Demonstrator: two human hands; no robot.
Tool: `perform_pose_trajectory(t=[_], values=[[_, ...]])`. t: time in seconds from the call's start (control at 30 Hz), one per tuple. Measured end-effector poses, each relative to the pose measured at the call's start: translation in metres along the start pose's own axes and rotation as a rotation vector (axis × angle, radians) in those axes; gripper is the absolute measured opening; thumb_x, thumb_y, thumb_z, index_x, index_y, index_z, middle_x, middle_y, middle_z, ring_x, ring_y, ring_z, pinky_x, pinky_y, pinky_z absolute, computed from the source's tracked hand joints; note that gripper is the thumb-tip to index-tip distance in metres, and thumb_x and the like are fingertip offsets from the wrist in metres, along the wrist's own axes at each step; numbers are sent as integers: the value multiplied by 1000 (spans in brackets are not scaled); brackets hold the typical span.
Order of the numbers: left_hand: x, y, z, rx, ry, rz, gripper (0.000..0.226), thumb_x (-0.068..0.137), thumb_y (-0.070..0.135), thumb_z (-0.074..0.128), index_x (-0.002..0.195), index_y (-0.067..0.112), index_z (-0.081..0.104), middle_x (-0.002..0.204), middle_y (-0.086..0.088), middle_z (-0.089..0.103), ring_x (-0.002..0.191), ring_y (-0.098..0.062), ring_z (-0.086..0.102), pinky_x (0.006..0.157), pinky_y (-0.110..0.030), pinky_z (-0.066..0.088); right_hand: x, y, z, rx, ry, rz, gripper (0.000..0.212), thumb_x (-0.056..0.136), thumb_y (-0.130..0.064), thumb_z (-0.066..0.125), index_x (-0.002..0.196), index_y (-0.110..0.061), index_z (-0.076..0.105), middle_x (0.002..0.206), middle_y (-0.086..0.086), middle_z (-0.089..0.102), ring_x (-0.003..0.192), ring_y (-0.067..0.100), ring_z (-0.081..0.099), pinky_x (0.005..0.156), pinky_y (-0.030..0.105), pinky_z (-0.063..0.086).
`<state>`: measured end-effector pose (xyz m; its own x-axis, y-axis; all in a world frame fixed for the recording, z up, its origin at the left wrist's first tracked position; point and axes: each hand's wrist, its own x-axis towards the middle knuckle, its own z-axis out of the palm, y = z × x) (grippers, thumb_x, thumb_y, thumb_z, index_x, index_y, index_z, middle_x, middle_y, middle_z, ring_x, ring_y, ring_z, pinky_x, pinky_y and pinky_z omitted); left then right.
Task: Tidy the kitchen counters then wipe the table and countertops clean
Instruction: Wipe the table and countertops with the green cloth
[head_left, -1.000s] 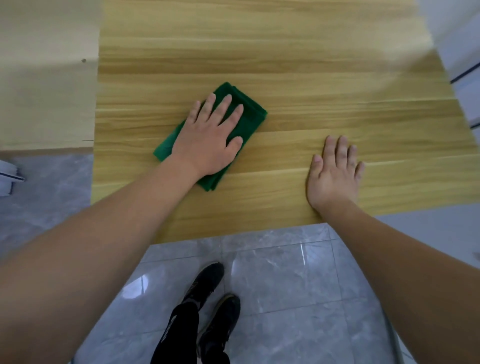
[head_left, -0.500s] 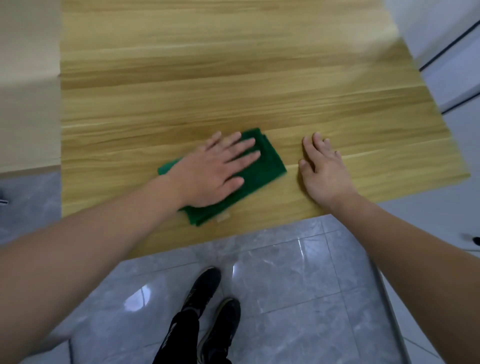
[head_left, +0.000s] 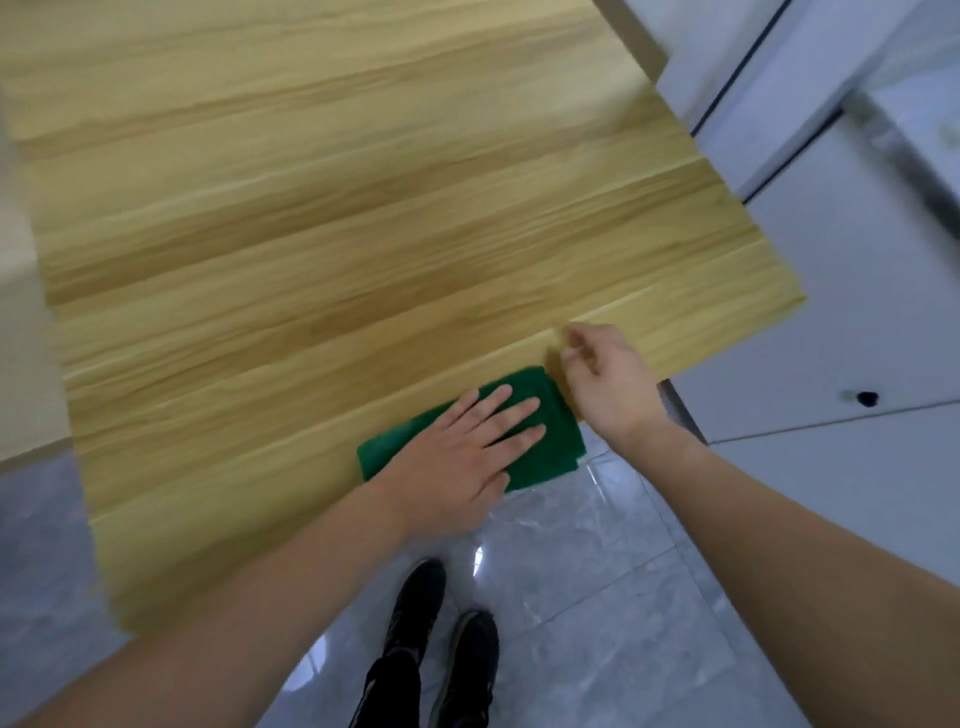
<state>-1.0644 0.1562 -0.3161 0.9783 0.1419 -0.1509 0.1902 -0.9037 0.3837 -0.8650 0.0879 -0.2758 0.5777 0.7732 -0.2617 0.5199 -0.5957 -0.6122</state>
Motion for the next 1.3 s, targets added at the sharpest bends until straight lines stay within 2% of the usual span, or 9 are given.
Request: perform_pose_trajectory(t=[0.13,0.23,0.4,0.5,0.6,0.77,0.97,1.17,1.3], values=[[-11,-15,-20,-91,141,-524,53,89,50,57,131,18,47,134,-5,43,121,-28,43,101,-42,37,-24,-10,12,-208,-218,113,56,88,-32,62,138,-13,46,133,9,51,125,27,46,105,36,37],[-4,-5,-37,-103,-5,-672,43,89,52,58,119,21,54,117,-2,56,110,-26,49,89,-40,37,-31,-22,14,-166,-224,192,21,81,-20,60,101,-13,58,103,9,62,100,32,59,82,38,50],[17,17,-83,-341,-144,-562,24,95,37,55,111,19,57,109,-2,59,103,-24,54,82,-36,45,-54,-39,-38,104,-161,303,10,81,-2,55,76,-7,49,74,6,51,75,25,51,56,29,37],[34,36,-114,-549,-220,-529,16,98,34,55,105,21,52,94,0,60,81,-17,58,62,-32,42,-74,-42,-78,187,-82,344,7,87,-6,57,92,-8,52,87,5,56,82,22,53,62,29,42],[55,58,-142,-563,-225,-468,15,98,33,54,106,21,51,94,-2,61,81,-17,59,61,-31,41,-91,-39,-111,240,25,367,16,90,-15,60,105,-10,54,101,8,61,94,24,58,77,35,48],[107,102,-183,-462,-313,-335,16,101,30,49,110,19,56,102,-3,63,86,-17,59,61,-28,40,-112,-17,-172,347,155,442,23,94,-24,58,113,-12,56,106,4,61,96,22,59,85,38,50],[195,176,-209,-384,-331,-193,17,101,31,48,109,21,58,105,0,62,86,-11,57,66,-28,38,-121,39,-253,476,335,498,7,95,-24,58,96,-18,56,91,-1,60,76,12,56,63,25,45],[288,257,-222,-163,-444,-9,28,103,35,43,121,20,57,115,2,60,99,-16,55,79,-28,38,-120,115,-331,588,426,578,10,93,-27,60,90,-17,59,99,9,67,92,27,64,87,46,54],[343,294,-232,-152,-428,37,27,104,34,42,119,17,55,112,0,58,96,-15,55,75,-28,39,-113,147,-377,647,523,592,19,93,-28,60,103,-12,60,104,8,65,95,26,63,85,40,54]])
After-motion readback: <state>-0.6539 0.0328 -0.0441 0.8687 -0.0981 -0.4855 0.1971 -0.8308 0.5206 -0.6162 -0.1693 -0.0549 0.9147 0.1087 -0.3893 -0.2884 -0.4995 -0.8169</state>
